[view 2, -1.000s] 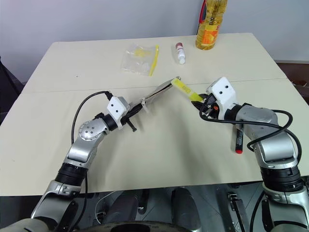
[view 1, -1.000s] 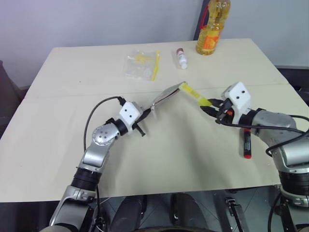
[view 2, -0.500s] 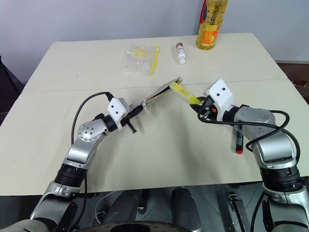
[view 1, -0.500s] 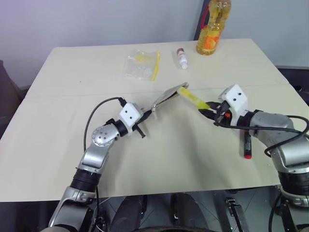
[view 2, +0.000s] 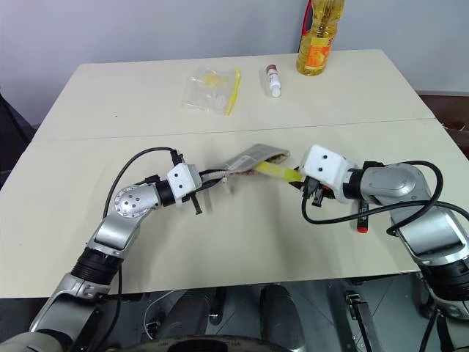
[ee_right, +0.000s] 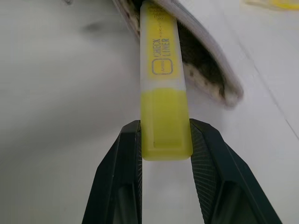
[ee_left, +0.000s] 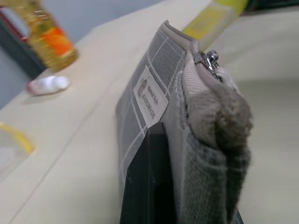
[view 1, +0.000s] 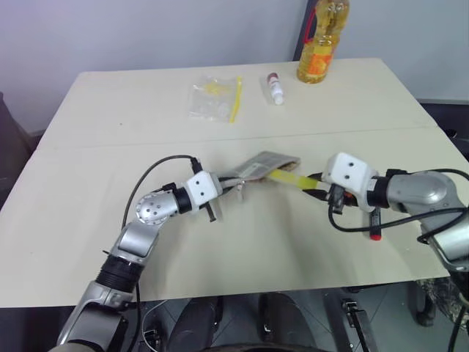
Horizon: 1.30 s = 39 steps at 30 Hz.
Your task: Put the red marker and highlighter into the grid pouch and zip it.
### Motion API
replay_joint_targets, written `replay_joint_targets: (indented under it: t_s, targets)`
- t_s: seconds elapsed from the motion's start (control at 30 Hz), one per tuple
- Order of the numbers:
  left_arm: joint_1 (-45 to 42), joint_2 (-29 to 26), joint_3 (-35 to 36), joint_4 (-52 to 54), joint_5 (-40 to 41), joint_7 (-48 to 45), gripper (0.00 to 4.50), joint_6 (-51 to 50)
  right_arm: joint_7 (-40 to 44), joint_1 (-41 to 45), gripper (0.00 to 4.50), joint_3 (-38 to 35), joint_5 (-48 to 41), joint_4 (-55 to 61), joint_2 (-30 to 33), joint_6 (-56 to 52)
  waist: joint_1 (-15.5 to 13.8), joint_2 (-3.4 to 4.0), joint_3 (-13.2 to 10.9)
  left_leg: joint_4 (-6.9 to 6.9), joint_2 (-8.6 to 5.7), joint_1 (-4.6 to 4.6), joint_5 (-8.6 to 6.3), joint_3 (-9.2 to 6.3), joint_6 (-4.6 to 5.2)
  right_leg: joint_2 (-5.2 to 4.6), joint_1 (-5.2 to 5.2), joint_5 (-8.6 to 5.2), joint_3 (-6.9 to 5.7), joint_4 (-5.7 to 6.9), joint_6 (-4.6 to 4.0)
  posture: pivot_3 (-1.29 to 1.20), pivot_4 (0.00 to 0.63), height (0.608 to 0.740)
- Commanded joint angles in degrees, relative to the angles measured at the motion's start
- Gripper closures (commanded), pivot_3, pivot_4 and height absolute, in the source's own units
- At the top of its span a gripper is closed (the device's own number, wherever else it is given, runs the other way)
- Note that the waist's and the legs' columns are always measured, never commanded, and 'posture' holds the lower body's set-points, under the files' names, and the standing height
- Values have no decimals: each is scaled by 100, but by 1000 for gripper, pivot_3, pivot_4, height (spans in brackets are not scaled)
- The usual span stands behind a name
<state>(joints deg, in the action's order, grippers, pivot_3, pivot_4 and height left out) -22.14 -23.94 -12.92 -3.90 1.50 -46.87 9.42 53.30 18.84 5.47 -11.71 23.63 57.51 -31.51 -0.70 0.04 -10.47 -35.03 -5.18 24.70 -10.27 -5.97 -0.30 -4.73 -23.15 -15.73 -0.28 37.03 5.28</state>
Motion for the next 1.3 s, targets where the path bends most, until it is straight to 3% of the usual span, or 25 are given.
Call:
replay_joint_targets:
  t_s: [0.03,0.37,0.6,0.73,0.87,1.07,1.3]
  targets:
    - [-101,-154,-122,388,278,-511,4500,102,301,226,3638,181,96,348,84,222,0,0,0,0,0,1,0,0,0,0,-1,0,0,-1,0,0,150,740]
    - [-202,-144,-311,555,400,-1093,4500,5,355,674,3638,639,299,441,-393,-6,-5,0,0,0,-1,7,-1,0,1,-3,-7,0,1,-2,-1,0,150,740]
    - [-130,-41,-223,399,329,-908,4500,-63,267,375,65,-232,-136,633,-307,-469,-8,0,0,-2,-1,13,0,-1,2,-2,-12,1,0,-1,1,0,150,740]
    - [-111,246,-147,238,357,-559,4500,-176,-61,-137,65,-1515,-813,797,-496,-1382,-31,-2,0,-7,-2,17,-1,-2,3,-3,-10,2,0,-2,4,0,150,740]
    - [-262,639,-174,-240,151,-108,4500,-76,-777,-1209,65,-2620,-676,709,-824,-1861,-141,-7,3,-12,-2,17,-2,-4,5,-2,-8,9,-2,-2,16,0,150,740]
    - [-778,1199,-234,-1223,-170,464,4500,307,-2204,-2267,65,-3501,-310,806,-1727,-2753,-175,-3,6,-21,-2,16,-1,-3,5,0,-6,11,-3,8,14,0,150,740]
    - [-1153,1502,-352,-1925,-243,397,4500,766,-3083,-2662,65,-4087,-426,1163,-2899,-3648,-159,0,7,-16,-1,16,-1,-4,6,5,-8,12,-4,9,18,0,150,740]
